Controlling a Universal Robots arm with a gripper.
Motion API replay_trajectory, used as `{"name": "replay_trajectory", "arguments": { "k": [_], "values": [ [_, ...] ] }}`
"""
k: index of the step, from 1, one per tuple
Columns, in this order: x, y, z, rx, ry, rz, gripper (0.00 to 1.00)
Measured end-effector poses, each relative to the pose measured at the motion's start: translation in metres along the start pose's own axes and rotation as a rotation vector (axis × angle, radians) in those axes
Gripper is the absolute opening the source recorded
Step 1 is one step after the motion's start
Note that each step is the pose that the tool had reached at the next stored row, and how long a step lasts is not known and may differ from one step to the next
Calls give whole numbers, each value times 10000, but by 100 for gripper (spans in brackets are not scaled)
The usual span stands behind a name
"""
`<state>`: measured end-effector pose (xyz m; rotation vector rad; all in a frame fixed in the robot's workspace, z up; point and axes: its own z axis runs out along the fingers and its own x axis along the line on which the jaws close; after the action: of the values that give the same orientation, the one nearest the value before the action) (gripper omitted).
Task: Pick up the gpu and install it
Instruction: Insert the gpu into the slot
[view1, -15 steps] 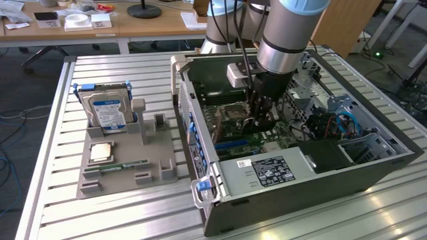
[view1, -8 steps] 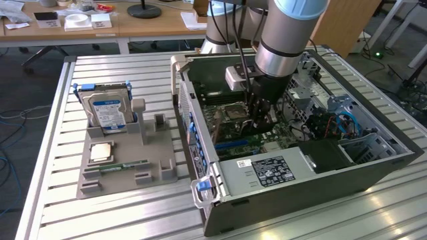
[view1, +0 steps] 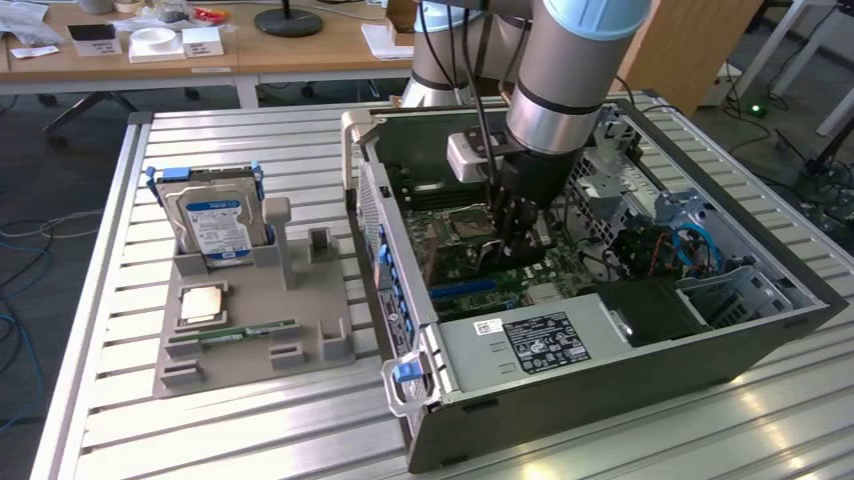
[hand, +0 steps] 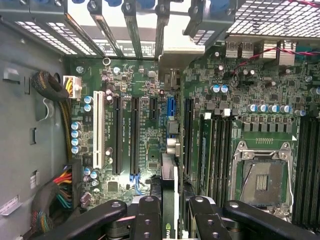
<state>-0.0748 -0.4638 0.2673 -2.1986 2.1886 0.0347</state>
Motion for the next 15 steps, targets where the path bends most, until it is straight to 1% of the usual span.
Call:
{"name": "replay_trajectory", "arguments": {
  "k": [7, 15],
  "values": [
    [0, 38, -1, 0, 0, 0, 26],
    [25, 45, 24, 0, 0, -1, 26]
  ]
}}
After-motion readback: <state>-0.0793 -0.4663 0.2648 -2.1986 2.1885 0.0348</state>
